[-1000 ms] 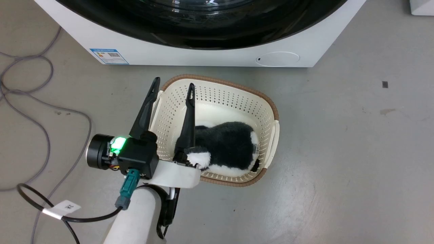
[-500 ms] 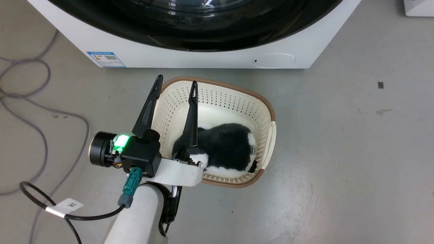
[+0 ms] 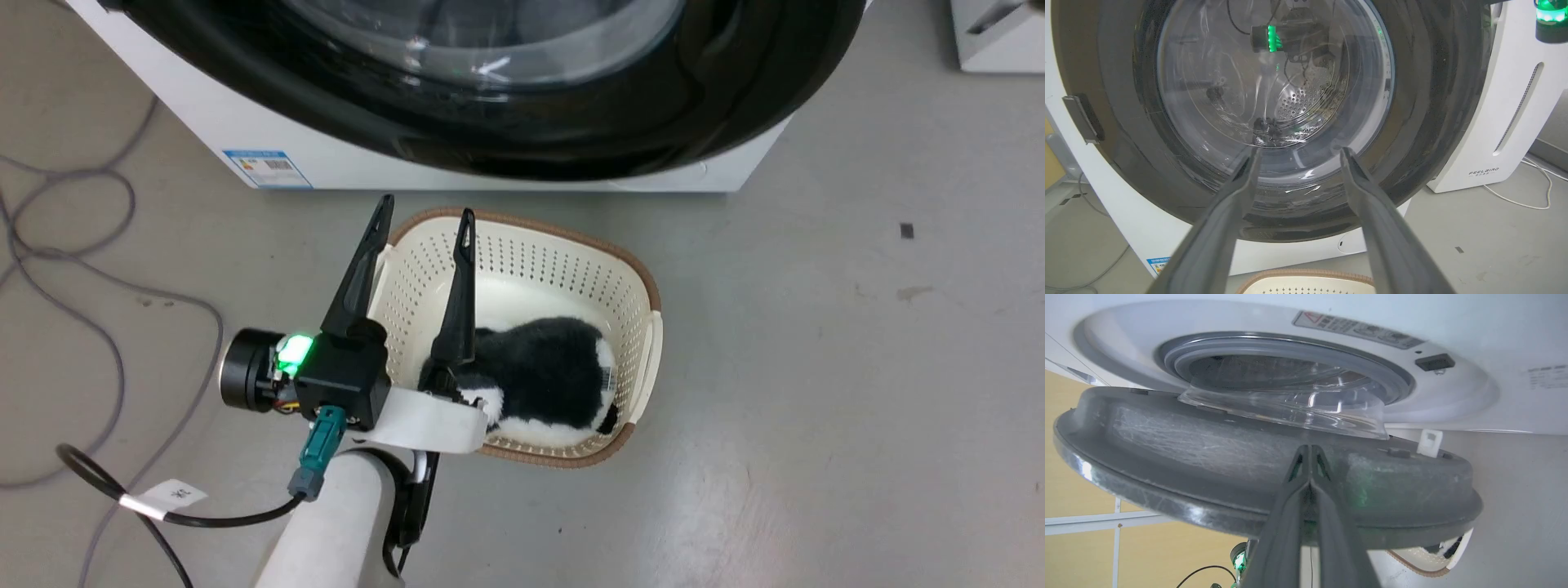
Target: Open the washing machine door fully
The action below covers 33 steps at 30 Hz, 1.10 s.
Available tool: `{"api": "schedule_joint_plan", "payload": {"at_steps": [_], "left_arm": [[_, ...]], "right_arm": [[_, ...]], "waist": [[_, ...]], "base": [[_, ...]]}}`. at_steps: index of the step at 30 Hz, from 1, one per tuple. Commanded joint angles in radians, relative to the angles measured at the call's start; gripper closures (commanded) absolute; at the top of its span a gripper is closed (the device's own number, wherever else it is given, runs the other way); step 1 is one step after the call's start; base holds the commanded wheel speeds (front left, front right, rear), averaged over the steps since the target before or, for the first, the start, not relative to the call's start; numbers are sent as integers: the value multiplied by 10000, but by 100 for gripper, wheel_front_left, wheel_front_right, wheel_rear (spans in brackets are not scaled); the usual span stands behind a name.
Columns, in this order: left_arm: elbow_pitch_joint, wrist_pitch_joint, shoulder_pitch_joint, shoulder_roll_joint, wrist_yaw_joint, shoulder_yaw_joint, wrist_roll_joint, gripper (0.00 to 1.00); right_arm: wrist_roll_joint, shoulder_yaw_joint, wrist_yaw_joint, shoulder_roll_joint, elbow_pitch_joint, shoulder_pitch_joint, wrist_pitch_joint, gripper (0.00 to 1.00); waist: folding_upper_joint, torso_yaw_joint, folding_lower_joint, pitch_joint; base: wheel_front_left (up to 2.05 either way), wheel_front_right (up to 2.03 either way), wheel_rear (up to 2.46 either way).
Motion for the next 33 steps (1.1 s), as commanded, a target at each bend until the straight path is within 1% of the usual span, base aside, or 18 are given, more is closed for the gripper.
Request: {"api": "schedule_joint_plan", "payload": {"at_steps": [1,8,12,18,26,33], "left_arm": [[53,-55,221,18,-6,4,-16,0],[351,-55,749,61,-73,108,-4,0],[507,-55,1044,63,-101,154,-25,0],[690,-55,1423,58,-127,234,-98,0],[942,-55,1977,130,-190,392,-103,0],[1091,-55,2471,285,-179,560,-74,0]], "right_arm": [[52,17,63,42,-277,464,-32,100],[226,32,63,-261,-1208,1656,-220,100],[628,-84,63,-504,-1756,2249,-436,100],[996,2,63,-930,-2680,2873,-577,100],[1371,155,63,-1541,-4477,3897,-803,100],[1448,203,63,-2190,-6662,4840,-1036,100]], "waist": [[0,19,-1,-179],[0,71,-1,-912],[0,121,-1,-1370],[0,138,-1,-1936],[0,135,-1,-2648],[0,199,-1,-3082]], "base": [[0,0,0],[0,0,0],[0,0,0],[0,0,0],[0,0,0],[0,0,0]]}}
